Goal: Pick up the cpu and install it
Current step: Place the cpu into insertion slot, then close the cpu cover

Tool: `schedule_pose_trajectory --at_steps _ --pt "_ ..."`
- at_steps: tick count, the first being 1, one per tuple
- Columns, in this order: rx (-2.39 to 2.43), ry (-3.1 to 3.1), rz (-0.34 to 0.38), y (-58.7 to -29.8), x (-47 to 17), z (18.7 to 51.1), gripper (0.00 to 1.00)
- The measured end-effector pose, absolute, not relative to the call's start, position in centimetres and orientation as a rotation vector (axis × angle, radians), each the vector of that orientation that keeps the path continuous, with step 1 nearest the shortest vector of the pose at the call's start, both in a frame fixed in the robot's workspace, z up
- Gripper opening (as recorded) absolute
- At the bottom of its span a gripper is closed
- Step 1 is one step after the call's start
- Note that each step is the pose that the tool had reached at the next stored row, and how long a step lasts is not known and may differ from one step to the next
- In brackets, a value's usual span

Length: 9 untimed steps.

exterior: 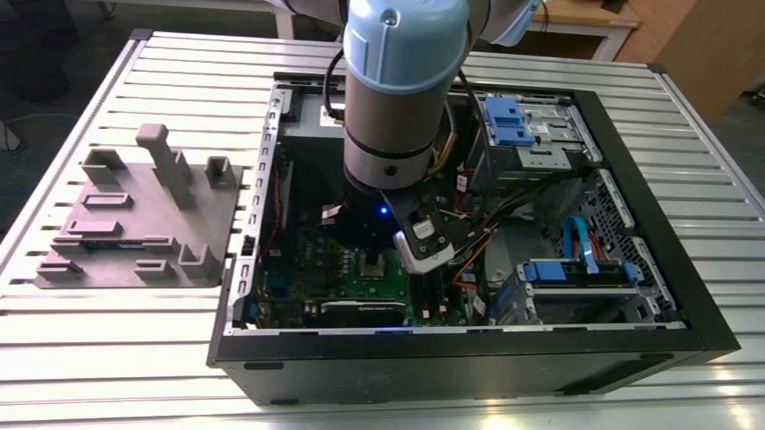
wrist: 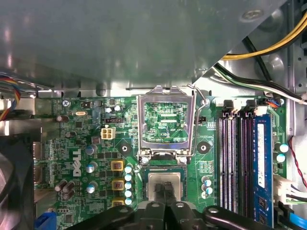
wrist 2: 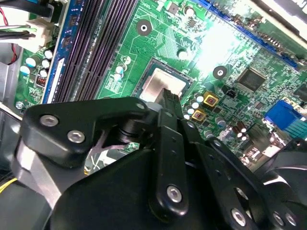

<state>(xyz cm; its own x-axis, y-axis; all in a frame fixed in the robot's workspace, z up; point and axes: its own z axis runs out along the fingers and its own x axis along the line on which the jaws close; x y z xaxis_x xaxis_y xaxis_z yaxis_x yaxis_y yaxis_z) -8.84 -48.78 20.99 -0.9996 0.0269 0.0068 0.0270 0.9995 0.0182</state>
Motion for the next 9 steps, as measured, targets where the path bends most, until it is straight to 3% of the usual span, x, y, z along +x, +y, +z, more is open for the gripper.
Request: schedule_pose_trajectory --at_steps 2,9 --pt "-0.042 -3.134 -0.028 -48.78 -8.85 21.0 0.1" --pt "-0.042 -3.133 -0.028 -48.79 -8.85 21.0 0.1"
